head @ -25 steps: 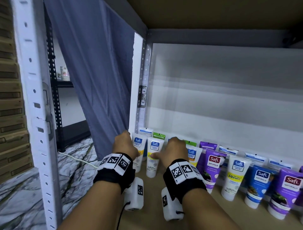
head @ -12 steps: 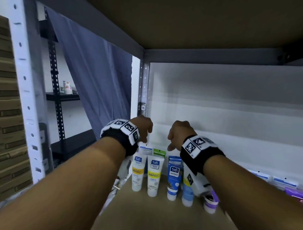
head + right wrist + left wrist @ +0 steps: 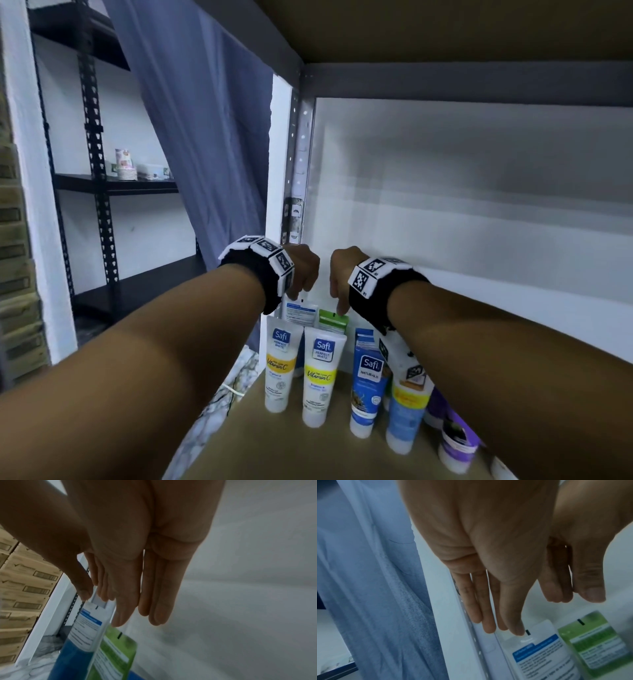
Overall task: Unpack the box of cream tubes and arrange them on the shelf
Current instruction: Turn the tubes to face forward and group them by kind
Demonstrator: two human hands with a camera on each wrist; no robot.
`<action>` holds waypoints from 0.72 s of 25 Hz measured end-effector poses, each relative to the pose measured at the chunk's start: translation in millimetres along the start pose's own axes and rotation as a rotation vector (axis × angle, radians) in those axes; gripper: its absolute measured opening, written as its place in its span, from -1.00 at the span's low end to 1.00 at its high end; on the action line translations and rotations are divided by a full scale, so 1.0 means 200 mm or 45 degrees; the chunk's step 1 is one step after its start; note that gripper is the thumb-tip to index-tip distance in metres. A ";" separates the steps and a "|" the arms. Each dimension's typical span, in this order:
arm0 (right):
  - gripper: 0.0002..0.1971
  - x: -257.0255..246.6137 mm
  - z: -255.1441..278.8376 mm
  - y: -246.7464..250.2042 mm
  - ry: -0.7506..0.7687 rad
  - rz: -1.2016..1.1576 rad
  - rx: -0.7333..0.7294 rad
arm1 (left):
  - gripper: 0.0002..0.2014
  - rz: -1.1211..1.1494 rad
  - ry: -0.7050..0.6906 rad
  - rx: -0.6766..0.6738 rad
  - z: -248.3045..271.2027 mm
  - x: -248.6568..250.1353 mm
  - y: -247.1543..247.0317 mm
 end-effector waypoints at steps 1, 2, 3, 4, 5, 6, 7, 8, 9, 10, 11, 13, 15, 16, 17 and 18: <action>-0.77 0.00 0.00 -0.02 0.020 0.027 0.002 | -0.68 0.004 -0.025 -0.027 -0.01 0.02 -0.01; -0.79 0.00 0.01 -0.04 0.032 0.057 -0.009 | -0.71 0.010 -0.078 -0.045 -0.03 0.03 -0.03; -0.79 0.01 0.01 -0.07 0.031 0.078 -0.028 | -0.74 -0.020 -0.114 -0.076 -0.04 0.04 -0.05; -0.79 0.01 0.01 -0.09 0.036 0.083 -0.043 | -0.77 -0.065 -0.122 -0.106 -0.04 0.05 -0.07; -0.79 0.01 0.02 -0.10 0.054 0.090 -0.056 | -0.74 -0.061 -0.095 -0.114 -0.04 0.04 -0.08; -0.79 0.00 0.03 -0.10 0.067 0.087 -0.064 | -0.78 -0.054 -0.079 -0.105 -0.04 0.05 -0.08; -0.79 0.00 0.03 -0.11 0.072 0.079 -0.062 | -0.82 -0.052 -0.068 -0.083 -0.04 0.06 -0.08; -0.80 0.00 0.04 -0.10 0.073 0.069 -0.055 | -0.80 -0.018 -0.029 -0.047 -0.03 0.05 -0.08; -0.81 -0.01 0.04 -0.11 0.079 0.059 -0.043 | -0.79 -0.013 -0.001 -0.026 -0.02 0.06 -0.07; -0.82 -0.01 0.05 -0.11 0.077 0.040 -0.026 | -0.78 -0.034 0.018 -0.007 -0.02 0.07 -0.06; -0.83 -0.01 0.04 -0.11 0.071 0.027 -0.015 | -0.79 -0.071 0.042 0.004 -0.01 0.08 -0.06; -0.88 -0.01 0.03 -0.13 0.068 0.035 0.008 | -0.78 -0.059 0.073 0.037 0.00 0.09 -0.05; -0.89 0.00 0.02 -0.14 0.057 0.042 0.041 | -0.77 -0.060 0.058 0.042 0.00 0.08 -0.05; -0.88 0.00 0.02 -0.15 0.054 0.035 0.048 | -0.78 -0.056 0.042 0.054 -0.01 0.08 -0.06; -0.86 0.00 0.02 -0.15 0.053 0.018 0.054 | -0.79 -0.073 0.020 0.063 -0.01 0.08 -0.06; -0.83 0.00 0.02 -0.14 0.047 0.002 0.053 | -0.80 -0.088 -0.006 0.084 -0.02 0.08 -0.06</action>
Point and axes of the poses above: each hand's wrist, its own z-axis away from the middle knuckle, its own y-axis out of the back of the hand, x = y × z, the point moved 10 cm from there along -z, towards the middle knuckle, and after that the axes turned 14 degrees about -y, right-handed, at the moved point
